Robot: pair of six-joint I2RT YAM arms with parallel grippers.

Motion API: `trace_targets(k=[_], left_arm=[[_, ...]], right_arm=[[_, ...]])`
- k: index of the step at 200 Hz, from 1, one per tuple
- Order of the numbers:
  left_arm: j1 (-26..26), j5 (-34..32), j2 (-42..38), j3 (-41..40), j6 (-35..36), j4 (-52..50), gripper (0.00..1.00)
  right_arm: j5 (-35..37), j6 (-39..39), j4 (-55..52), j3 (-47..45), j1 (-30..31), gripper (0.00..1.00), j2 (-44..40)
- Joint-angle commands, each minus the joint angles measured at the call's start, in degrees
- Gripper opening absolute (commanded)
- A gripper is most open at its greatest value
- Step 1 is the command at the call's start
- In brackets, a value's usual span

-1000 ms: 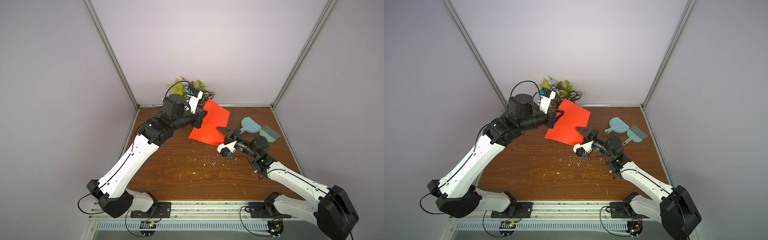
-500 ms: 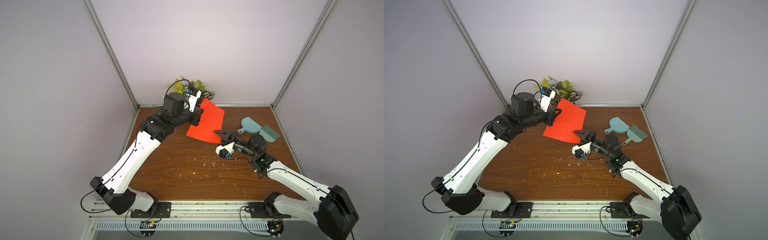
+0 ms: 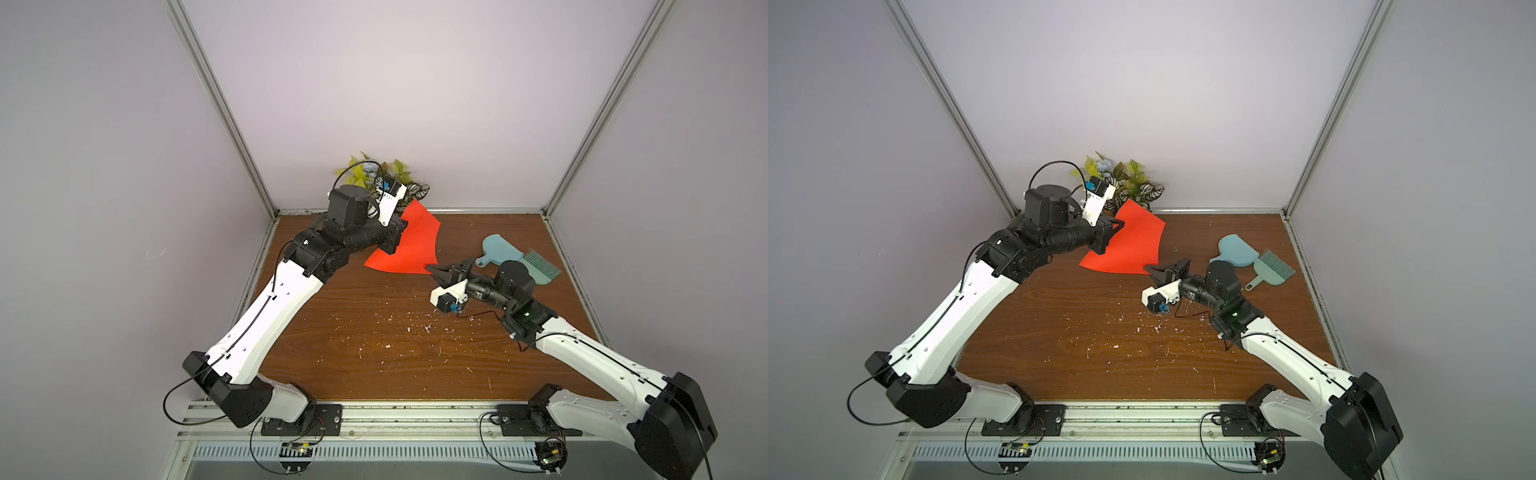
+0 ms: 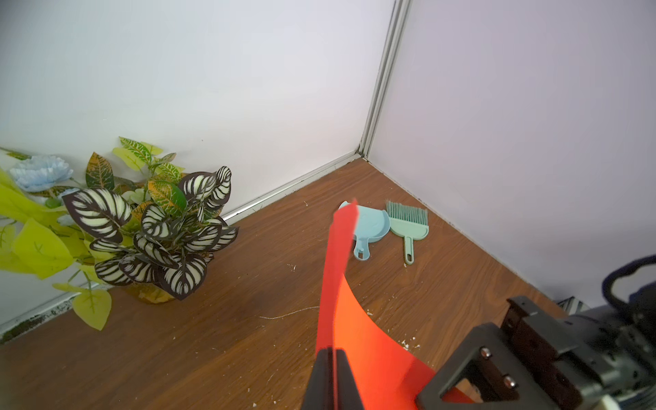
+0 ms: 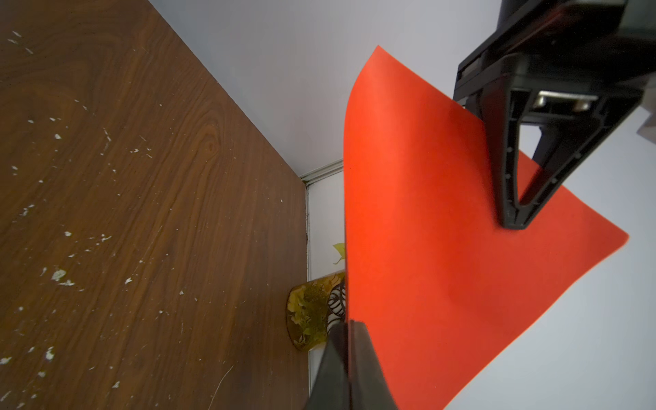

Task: Fold the square paper diagonally
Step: Fold the paper at the center of the board.

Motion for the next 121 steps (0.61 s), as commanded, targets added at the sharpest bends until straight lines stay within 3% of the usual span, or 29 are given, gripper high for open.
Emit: trace_targets(k=[1, 31, 65, 121], left_arm=[[0.6, 2.7, -0.6, -3.0, 7.6, 0.0, 0.02], [0.6, 5.9, -3.0, -10.7, 12.4, 5.4, 0.05], [0.6, 9.9, -7.7, -23.3, 14.8, 15.2, 0.06], [0.6, 14.3, -10.4, -36.6, 11.8, 23.8, 0.05]], right_arm=[[-2.6, 1.2, -10.6, 4.7, 0.4, 0.05, 0.7], [-4.1, 2.7, -22.7, 9.8, 0.5, 0.05, 4.2], [-6.7, 5.1, -28.9, 12.3, 0.5, 0.05, 8.6], [-10.2, 8.5, -36.9, 16.0, 0.5, 0.05, 15.6]])
